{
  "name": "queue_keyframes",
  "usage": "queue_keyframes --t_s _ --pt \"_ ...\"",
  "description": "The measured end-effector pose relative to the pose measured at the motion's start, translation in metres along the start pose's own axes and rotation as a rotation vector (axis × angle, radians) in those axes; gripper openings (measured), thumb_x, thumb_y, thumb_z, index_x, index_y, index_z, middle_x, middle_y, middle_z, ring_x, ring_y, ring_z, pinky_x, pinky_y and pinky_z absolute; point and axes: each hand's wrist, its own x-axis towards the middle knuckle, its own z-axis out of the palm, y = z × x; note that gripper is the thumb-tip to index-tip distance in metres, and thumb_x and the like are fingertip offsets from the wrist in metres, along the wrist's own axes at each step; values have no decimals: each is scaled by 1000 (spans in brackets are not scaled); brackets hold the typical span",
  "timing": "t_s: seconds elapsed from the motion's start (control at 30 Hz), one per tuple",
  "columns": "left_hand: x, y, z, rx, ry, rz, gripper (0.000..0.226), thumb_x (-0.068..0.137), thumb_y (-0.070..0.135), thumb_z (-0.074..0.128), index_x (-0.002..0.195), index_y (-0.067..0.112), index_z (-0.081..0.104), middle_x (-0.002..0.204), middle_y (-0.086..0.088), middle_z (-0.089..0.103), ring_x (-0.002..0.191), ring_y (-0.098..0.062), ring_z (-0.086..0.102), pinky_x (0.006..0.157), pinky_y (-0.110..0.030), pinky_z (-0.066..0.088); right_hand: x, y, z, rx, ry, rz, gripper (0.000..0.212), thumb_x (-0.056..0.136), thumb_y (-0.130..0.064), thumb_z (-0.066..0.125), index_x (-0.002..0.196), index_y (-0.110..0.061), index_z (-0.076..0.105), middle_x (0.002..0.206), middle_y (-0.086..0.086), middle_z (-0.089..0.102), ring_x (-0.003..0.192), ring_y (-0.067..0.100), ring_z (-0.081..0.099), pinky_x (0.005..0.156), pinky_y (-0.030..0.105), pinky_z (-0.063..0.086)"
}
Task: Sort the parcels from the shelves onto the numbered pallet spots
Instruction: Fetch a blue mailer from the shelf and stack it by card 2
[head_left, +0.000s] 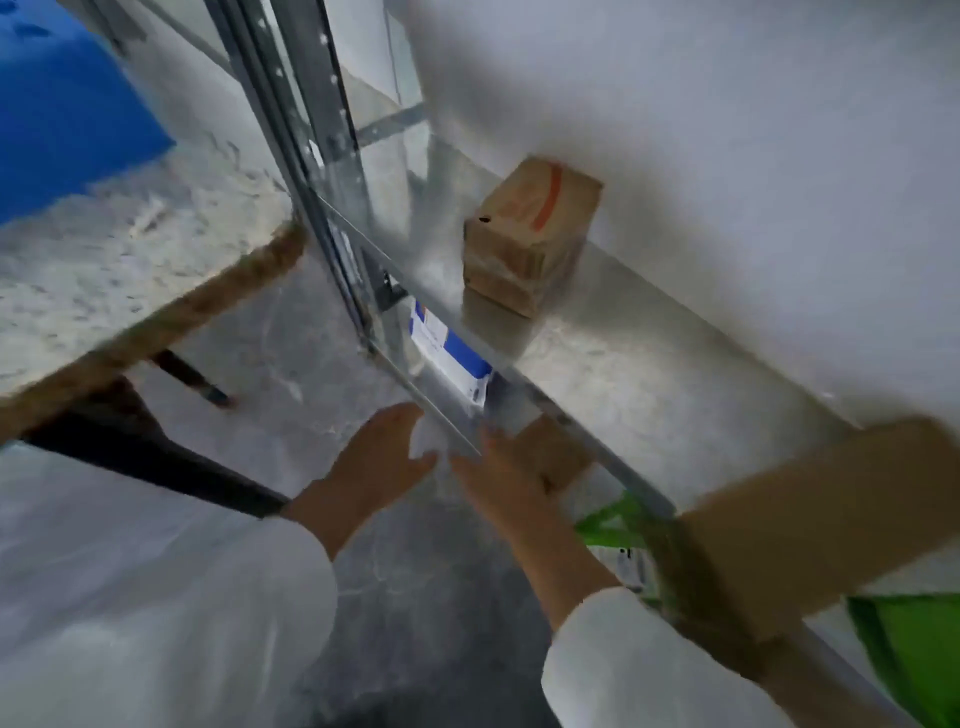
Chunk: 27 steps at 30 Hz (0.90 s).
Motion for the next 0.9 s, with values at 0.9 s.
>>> queue_keyframes --t_s 0.9 --pt "150 -106 81 42 397 268 69 88 43 63 146 17 35 149 -1 41 137 -19 35 114 -34 29 273 58 51 748 393 7 109 42 -50 88 136 -15 44 136 3 56 122 24 56 98 46 51"
